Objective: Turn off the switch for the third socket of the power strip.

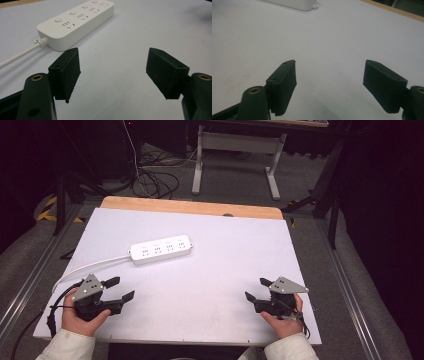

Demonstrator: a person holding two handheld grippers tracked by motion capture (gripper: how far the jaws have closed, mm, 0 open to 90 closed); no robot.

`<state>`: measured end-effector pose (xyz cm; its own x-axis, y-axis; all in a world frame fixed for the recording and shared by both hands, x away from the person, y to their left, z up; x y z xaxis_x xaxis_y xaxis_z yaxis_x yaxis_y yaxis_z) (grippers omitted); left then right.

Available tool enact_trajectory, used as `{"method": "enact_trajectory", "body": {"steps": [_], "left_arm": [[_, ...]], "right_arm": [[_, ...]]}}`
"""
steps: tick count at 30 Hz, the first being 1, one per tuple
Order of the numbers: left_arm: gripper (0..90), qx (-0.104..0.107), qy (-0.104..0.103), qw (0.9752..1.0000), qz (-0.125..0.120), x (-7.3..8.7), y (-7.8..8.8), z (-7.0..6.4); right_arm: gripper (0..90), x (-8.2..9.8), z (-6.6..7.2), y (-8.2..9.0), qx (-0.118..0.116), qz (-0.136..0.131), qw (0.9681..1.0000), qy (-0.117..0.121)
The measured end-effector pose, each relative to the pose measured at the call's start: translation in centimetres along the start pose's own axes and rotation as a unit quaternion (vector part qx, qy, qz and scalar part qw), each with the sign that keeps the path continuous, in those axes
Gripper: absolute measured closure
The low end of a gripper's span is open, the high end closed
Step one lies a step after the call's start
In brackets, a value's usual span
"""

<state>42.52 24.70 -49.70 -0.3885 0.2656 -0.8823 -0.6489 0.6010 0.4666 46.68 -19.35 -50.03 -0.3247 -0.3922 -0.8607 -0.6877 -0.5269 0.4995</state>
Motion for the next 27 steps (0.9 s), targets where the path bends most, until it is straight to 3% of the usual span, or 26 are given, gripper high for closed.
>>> {"method": "enact_trajectory", "body": {"steps": [7,14,18,20,22,27], "left_arm": [[29.9,0.018,0.013,0.9997,0.002,-0.8,-0.2,-0.7],[32.5,0.025,0.001,0.9996,0.010,-2.2,-0.5,-0.7],[35.3,0.036,0.005,0.9993,0.011,-3.0,-0.8,-0.5],[34.5,0.040,-0.011,0.9989,0.020,-3.8,-1.5,-0.2],[33.4,0.044,-0.014,0.9988,0.019,-4.3,-1.9,-0.2],[34.0,0.047,-0.003,0.9988,0.013,-5.2,-2.8,0.0]], "right_arm": [[26.8,0.0,-0.1,-0.1,0.000,0.002,1.0000,0.000],[26.8,0.6,-0.3,0.1,0.003,0.008,0.9999,-0.012],[26.8,0.9,-0.4,0.3,0.003,0.010,0.9998,-0.018],[26.8,1.0,-0.3,0.3,0.004,0.013,0.9998,-0.015],[26.0,1.2,-0.3,0.2,0.007,0.018,0.9997,-0.012],[26.0,1.3,-0.2,0.2,0.006,0.019,0.9997,-0.014]]}}
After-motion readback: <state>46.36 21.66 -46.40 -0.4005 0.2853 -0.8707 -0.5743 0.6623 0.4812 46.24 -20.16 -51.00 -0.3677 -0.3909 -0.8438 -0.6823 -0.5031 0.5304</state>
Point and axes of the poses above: each handheld gripper's, and its own axes: y roughly backward along the jaws, x roughly out of its underside, z roughly to its left, the point moved 7 cm from there along -y, roughly forward along the jaws, and after that the axes turned 3 degrees about x, right-handed, at the moved point
